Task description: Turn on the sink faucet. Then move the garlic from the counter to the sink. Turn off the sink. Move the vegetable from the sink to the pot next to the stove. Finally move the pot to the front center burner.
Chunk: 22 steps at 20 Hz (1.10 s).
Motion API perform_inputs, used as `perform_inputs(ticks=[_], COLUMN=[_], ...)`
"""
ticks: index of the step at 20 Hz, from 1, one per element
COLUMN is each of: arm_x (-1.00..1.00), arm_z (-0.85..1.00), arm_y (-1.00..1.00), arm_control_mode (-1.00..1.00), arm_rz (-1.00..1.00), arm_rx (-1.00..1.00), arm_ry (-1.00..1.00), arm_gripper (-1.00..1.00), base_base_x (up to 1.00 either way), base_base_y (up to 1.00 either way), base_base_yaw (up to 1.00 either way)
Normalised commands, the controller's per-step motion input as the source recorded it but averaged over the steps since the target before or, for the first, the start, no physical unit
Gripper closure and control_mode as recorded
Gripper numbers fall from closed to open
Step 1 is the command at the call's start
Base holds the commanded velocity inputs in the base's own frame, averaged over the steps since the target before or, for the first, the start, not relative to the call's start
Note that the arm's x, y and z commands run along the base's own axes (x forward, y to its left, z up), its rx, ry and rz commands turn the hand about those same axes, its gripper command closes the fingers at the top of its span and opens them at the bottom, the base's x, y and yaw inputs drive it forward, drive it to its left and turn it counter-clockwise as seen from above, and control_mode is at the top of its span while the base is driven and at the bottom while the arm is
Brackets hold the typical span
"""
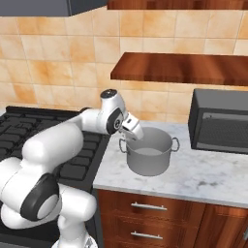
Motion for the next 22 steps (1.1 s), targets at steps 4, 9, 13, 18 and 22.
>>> perform_inputs(ticks=[4, 9, 13, 18, 22], arm_x=[0.05, 0.10, 0.19, 0.33, 0.27], arm_z=[-0.05, -0.11, -0.22, -0.26, -0.20], arm_y=[-0.67, -0.44, -0.09, -0.02, -0.16], arm_control_mode=[-1.00, -1.00, -1.00, -1.00, -1.00], arm_rz=[-0.01, 0.02, 0.02, 0.02, 0.04], arm_rx=[0.01, 0.03, 0.00, 0.00, 0.02], arm_ry=[0.00, 0.00, 0.01, 0.06, 0.06], arm_gripper=[1.00, 1.00, 1.00, 1.00, 1.00], base_base_x=[0.00, 0.00, 0.00, 0.00, 0.00], base_base_y=[0.00, 0.00, 0.00, 0.00, 0.00], base_base_yaw=[0.00, 0.00, 0.00, 0.00, 0.00])
